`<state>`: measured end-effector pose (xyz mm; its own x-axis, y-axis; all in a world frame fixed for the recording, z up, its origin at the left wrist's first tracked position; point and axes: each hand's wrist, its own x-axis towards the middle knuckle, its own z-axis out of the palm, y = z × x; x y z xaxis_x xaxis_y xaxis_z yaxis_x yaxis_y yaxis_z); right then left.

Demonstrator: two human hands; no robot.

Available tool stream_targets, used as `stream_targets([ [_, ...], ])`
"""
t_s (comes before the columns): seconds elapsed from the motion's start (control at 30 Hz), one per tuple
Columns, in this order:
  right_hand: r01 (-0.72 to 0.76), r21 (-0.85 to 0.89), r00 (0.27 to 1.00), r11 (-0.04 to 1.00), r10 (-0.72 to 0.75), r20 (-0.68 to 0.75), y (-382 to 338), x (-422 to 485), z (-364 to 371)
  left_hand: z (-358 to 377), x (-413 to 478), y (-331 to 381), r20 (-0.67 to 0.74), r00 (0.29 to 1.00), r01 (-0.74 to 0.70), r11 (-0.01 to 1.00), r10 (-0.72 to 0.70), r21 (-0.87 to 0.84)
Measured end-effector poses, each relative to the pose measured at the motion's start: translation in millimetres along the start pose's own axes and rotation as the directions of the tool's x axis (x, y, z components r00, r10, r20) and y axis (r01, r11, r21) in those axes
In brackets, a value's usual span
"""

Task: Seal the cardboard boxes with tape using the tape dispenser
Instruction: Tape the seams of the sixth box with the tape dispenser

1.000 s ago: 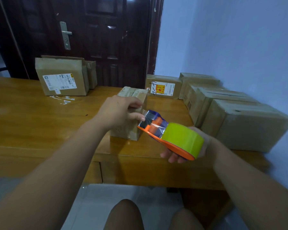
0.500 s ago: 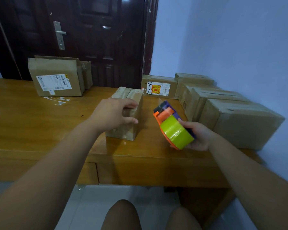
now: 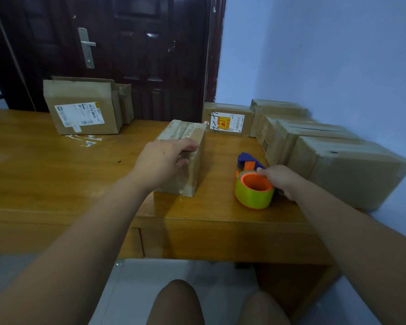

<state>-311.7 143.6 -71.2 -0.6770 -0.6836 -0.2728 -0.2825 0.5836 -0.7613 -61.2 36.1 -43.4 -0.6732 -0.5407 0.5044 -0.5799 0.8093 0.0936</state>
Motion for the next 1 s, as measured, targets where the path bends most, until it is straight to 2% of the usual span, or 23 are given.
stream_targets([
  [0.03,0.034,-0.093,0.999,0.995,-0.035,-0.008,-4,-3,0,0,0,0,-0.005,1.0,0.009,1.0,-0.009,-0.009],
  [0.1,0.187,-0.324,0.964,0.927,-0.237,-0.122,-10,-8,2,1,1,4,-0.012,1.0,0.017,1.0,-0.017,-0.017],
  [0.17,0.408,-0.415,0.818,0.813,-0.528,-0.23,-18,-19,11,3,2,11,-0.017,1.0,0.024,1.0,-0.024,-0.012],
  [0.23,0.611,-0.329,0.693,0.72,-0.688,-0.218,-31,-39,28,7,4,20,-0.035,0.998,0.061,0.998,-0.06,0.017],
  [0.3,0.676,-0.165,0.702,0.718,-0.696,-0.153,-44,-57,50,10,3,27,-0.077,0.993,0.089,0.995,-0.085,0.045],
  [0.4,0.637,0.024,0.77,0.77,-0.634,-0.076,-48,-65,83,14,2,30,-0.109,0.987,0.122,0.991,-0.116,0.049],
  [0.53,0.621,0.051,0.782,0.782,-0.615,-0.099,-40,-69,107,14,4,28,-0.127,0.981,0.153,0.987,-0.147,0.04],
  [0.67,0.591,0.111,0.807,0.799,-0.588,-0.057,-30,-70,115,13,4,30,-0.12,0.981,0.153,0.988,-0.151,0.013],
  [0.73,0.589,0.102,0.807,0.802,-0.579,-0.111,-33,-70,106,12,3,30,-0.09,0.988,0.127,0.992,-0.127,-0.005],
  [0.8,0.644,0.052,0.757,0.763,-0.625,-0.192,-43,-68,91,7,2,29,-0.047,0.994,0.092,0.993,-0.095,-0.067],
  [0.83,0.687,-0.002,0.713,0.726,-0.675,-0.193,-50,-67,84,5,0,29,-0.042,0.994,0.093,0.98,-0.102,-0.175],
  [0.93,0.78,-0.2,0.602,0.593,-0.798,-0.017,-60,-58,76,-4,-11,23,-0.167,0.957,0.107,0.821,-0.239,-0.561],
  [1.0,0.805,-0.235,0.569,0.546,-0.822,0.039,-57,-51,76,-7,-19,8,-0.237,0.897,0.14,0.75,-0.372,-0.647],
])
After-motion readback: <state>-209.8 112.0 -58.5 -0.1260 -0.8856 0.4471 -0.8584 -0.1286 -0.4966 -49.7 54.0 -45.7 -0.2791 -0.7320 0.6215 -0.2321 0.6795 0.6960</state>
